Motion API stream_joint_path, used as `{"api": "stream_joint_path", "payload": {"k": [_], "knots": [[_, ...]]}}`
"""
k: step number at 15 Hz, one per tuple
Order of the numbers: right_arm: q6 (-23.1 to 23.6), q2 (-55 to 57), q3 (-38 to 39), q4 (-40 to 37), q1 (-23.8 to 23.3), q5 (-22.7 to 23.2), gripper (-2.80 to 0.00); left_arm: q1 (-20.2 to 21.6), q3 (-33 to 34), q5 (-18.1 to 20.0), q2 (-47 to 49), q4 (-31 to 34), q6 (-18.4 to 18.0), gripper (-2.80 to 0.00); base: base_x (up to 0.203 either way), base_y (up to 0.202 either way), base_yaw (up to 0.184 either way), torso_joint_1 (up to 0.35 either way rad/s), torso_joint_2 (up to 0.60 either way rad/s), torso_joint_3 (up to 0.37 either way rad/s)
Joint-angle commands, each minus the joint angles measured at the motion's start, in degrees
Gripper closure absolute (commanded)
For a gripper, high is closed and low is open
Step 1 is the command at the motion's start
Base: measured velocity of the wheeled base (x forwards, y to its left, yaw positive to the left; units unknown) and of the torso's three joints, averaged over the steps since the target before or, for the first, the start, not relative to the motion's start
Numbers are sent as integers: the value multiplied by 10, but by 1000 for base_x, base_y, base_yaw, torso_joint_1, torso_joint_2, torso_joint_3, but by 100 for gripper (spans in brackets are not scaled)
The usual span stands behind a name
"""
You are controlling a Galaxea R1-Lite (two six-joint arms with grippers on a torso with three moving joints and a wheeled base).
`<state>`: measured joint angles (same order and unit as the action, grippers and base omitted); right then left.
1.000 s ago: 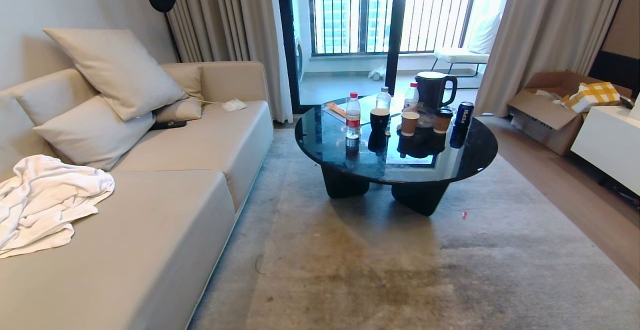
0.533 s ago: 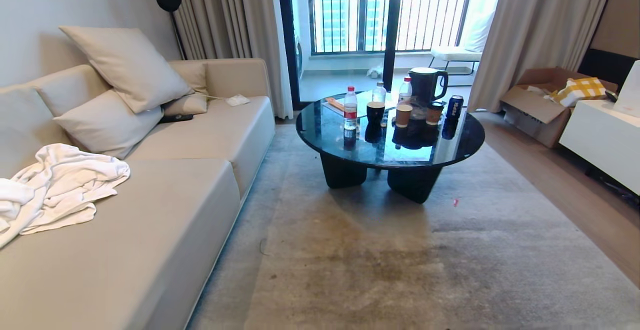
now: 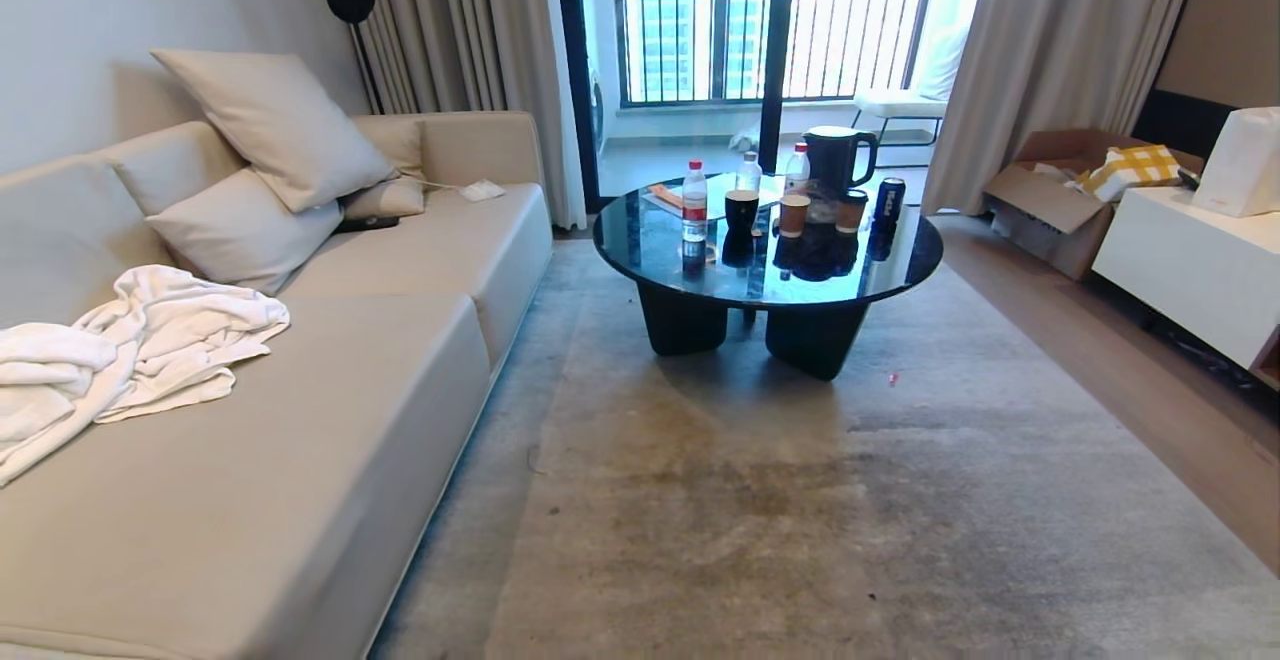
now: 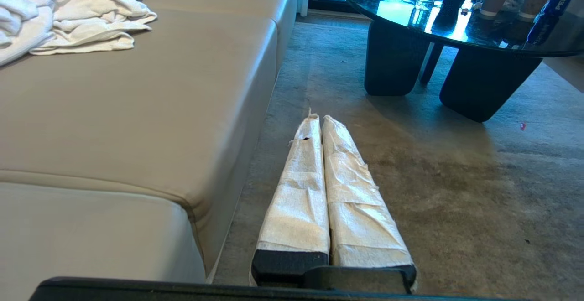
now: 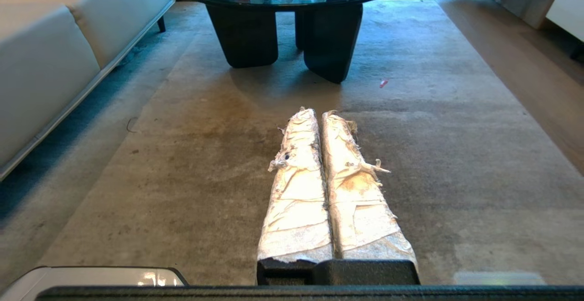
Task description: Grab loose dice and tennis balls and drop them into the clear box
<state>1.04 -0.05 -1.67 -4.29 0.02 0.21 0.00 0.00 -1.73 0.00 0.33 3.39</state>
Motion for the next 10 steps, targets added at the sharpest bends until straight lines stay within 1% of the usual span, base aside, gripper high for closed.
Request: {"api": "stream_joint_path", "payload": {"k": [1, 10], "knots": [[0, 0, 0, 0, 1, 0, 0, 0, 0, 0, 0, 0, 0, 0, -182, 0, -3, 2, 6, 2], [0, 0, 0, 0, 1, 0, 0, 0, 0, 0, 0, 0, 0, 0, -185, 0, 0, 3, 3, 1]]}}
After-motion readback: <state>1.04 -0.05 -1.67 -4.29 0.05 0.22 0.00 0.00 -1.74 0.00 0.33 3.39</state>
